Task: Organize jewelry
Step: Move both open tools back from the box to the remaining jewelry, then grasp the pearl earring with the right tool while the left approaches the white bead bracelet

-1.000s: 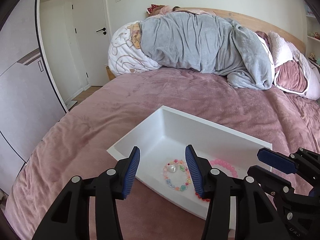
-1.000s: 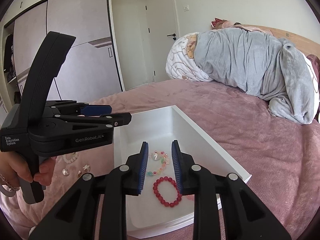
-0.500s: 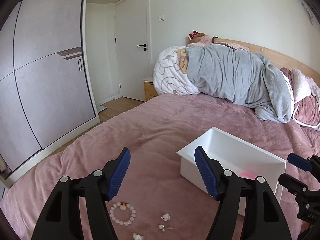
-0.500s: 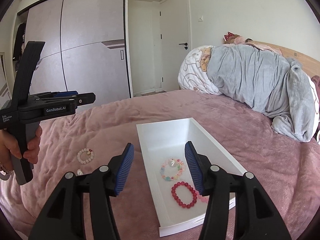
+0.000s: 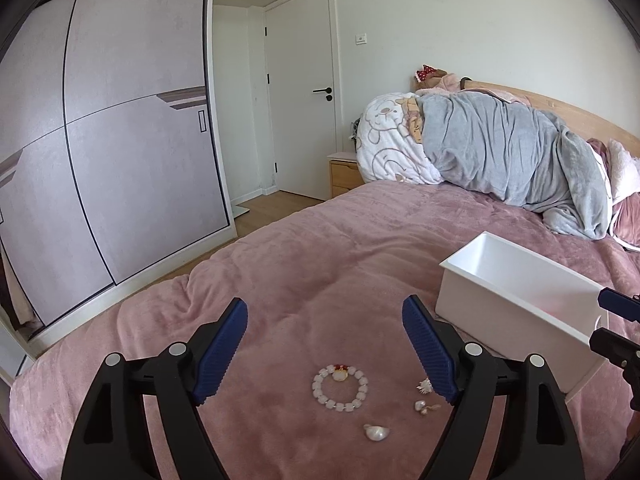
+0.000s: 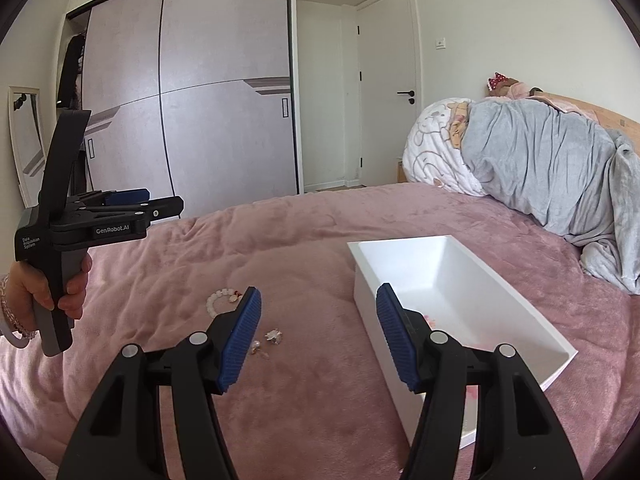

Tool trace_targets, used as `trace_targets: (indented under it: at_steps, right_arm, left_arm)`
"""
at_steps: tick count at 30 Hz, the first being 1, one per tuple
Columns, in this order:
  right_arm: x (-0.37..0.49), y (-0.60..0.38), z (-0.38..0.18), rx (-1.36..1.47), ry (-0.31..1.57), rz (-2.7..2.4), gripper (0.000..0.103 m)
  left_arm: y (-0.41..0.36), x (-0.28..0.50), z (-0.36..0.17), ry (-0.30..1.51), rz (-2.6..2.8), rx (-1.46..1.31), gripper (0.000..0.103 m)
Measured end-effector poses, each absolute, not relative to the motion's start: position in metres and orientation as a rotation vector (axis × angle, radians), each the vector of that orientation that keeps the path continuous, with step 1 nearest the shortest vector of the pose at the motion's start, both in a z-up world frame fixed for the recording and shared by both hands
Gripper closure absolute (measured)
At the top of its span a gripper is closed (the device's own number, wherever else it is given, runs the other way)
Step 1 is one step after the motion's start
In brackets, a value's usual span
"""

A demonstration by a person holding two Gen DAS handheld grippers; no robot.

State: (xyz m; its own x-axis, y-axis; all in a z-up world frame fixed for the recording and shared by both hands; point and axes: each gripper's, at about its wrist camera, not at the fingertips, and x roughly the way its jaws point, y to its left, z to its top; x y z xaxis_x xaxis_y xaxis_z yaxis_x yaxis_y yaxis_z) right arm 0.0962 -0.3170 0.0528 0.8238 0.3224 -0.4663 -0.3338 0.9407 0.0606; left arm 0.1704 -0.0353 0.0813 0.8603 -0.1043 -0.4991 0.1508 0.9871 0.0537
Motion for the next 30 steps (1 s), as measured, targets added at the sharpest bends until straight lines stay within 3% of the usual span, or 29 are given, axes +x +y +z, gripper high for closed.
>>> trace_targets:
  at_steps: [10,20,30]
  right_arm:
    - [0.114,-0.26,0.012,-0.085,0.632,0.411,0.044]
    - [0.144,-0.224,-0.021,-0.139,0.71,0.403,0.044]
    - [0.178,-0.209,-0.055,-0.104,0.797,0.387,0.045]
  left_arm:
    - [0.015,0.182,0.023,0.611,-0.122,0.018,0.011]
    - [0.033,0.21,-0.016,0.691,-0.135,-0.076,0.01]
    - [0.019,0.243,-0.044,0.735,-0.151,0.034,0.01]
